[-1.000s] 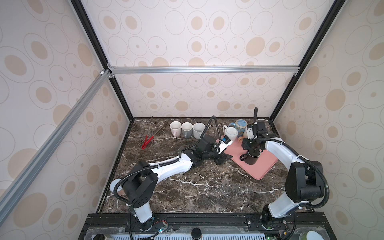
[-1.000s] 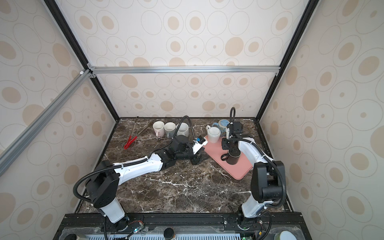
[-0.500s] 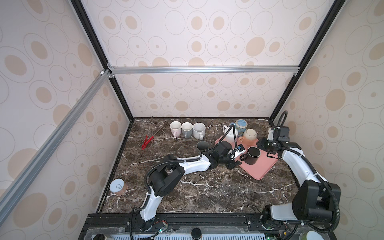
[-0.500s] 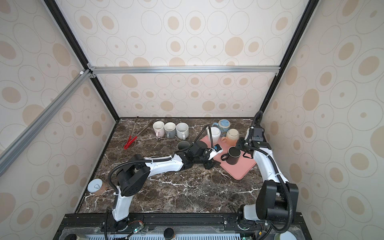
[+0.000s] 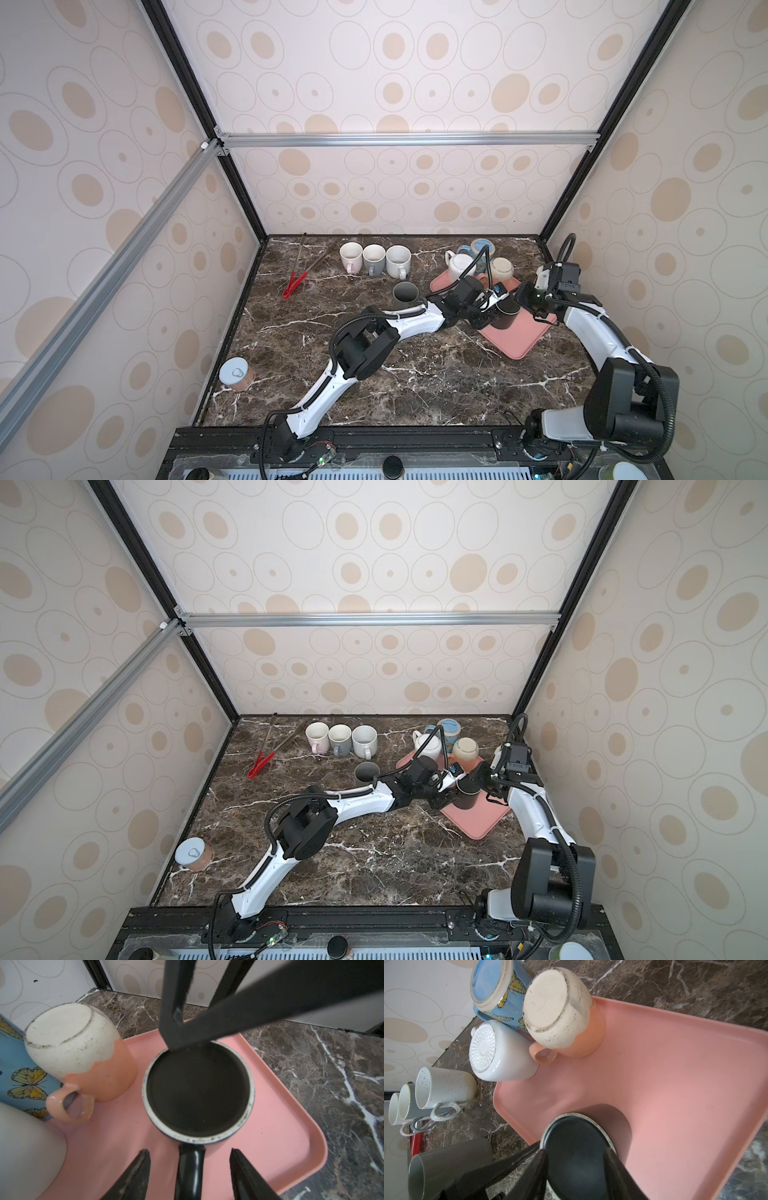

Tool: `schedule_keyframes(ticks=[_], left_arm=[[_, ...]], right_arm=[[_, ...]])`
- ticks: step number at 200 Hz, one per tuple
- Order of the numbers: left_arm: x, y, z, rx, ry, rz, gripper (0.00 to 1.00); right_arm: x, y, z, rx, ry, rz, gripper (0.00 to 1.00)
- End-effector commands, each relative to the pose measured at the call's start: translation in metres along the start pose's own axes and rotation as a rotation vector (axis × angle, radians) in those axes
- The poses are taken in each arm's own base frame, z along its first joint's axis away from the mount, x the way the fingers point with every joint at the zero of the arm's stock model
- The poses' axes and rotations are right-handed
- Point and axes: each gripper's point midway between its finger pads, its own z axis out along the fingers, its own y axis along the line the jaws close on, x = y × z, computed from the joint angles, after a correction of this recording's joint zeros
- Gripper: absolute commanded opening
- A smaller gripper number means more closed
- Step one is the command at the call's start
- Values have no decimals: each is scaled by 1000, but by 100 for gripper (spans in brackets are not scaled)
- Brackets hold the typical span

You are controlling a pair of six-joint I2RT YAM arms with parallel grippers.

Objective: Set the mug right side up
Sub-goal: 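Grasp the dark brown mug's handle with the left gripper, then lift the dark brown mug off the tray with the left gripper while the right releases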

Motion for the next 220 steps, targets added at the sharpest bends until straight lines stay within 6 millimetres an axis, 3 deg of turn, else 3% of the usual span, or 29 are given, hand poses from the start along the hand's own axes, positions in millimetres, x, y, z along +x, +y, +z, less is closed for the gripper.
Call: schedule_keyframes(ticks=[1, 19, 53, 72, 121, 151, 192, 220], left_arm=[[-11, -2, 0, 19, -3, 17, 54], [-11, -4, -1, 30, -2, 21, 46], [-13, -3, -2, 24, -5, 23, 18], [-16, -1, -3, 16, -3, 23, 11], [-25, 5, -8, -18, -4, 15, 0], [-42, 11, -19, -15, -56, -21, 0], [-67, 32, -49, 8, -210, -178, 0], [-77, 61, -82, 30, -376, -377, 0]], right_arm=[[10, -3, 8, -13, 37, 13, 47], [13, -5, 11, -13, 50, 13, 47], [12, -2, 10, -23, 52, 10, 46], [8, 2, 5, -33, 37, 1, 47], [-2, 17, -13, -75, 0, -5, 48], [-8, 30, -30, -124, -47, -10, 49], [-9, 41, -46, -175, -77, 6, 49], [-10, 52, -53, -230, -83, 24, 49]])
